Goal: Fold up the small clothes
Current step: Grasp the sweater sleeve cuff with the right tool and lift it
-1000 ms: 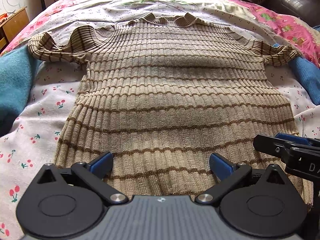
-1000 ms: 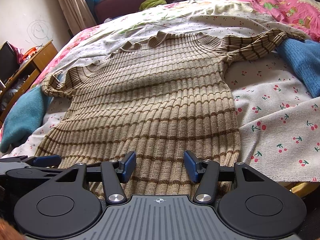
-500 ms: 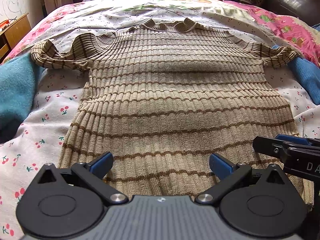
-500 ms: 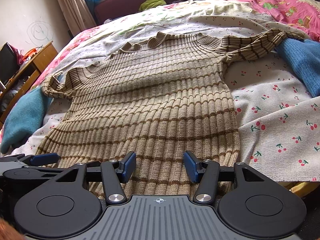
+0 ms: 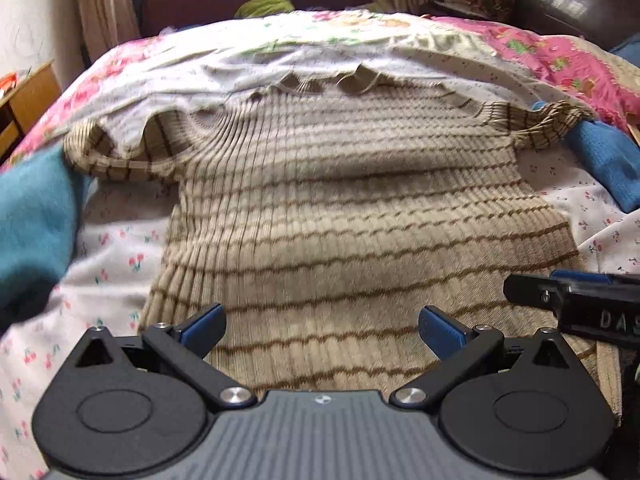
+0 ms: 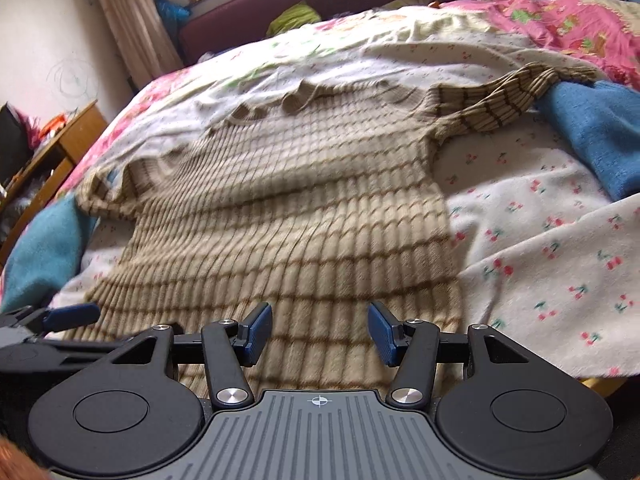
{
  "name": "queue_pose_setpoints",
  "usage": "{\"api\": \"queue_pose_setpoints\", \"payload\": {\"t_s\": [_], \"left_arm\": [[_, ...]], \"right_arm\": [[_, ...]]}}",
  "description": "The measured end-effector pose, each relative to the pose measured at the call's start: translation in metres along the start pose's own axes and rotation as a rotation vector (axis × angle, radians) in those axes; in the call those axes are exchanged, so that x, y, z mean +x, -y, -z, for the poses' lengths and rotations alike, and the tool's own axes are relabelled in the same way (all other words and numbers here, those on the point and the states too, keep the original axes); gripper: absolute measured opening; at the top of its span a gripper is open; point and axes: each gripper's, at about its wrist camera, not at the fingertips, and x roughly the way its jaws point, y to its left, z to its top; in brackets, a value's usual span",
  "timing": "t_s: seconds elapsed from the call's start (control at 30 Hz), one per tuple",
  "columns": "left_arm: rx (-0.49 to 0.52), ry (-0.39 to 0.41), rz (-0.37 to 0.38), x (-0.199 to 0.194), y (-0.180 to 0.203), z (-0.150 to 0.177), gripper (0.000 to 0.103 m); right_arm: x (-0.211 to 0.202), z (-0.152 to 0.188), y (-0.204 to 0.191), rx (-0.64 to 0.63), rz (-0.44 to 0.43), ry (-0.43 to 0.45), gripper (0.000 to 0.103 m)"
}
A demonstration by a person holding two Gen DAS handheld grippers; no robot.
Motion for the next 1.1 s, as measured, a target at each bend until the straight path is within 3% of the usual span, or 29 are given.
{"api": "queue_pose_setpoints", "payload": {"t_s": [0.27, 0.57, 0.73, 0.87, 1.1], "left_arm": [[0.086, 0.068, 0.056, -0.006, 0.027, -0.042, 0.103], [0.161, 0.115, 0.149, 0.027, 0.088, -0.109, 0.103], [0.192, 0.125, 0.202, 0.055, 0.124, -0.137, 0.103], [0.197, 0.111, 0.229, 0.076, 0.141, -0.147, 0.103], [0.184, 0.064, 0.252, 0.104, 0.144, -0.144, 0.103]], "right_arm": [[-0.002, -0.045, 0.055, 0.127, 0.074, 0.118, 0.053], [0.002, -0.138, 0.175, 0.368, 0.17, 0.313, 0.053], [0.033, -0.176, 0.242, 0.526, 0.165, 0.319, 0.052], [0.062, -0.184, 0.28, 0.668, 0.13, 0.313, 0.051], [0.097, -0.189, 0.296, 0.714, 0.141, 0.308, 0.041]]}}
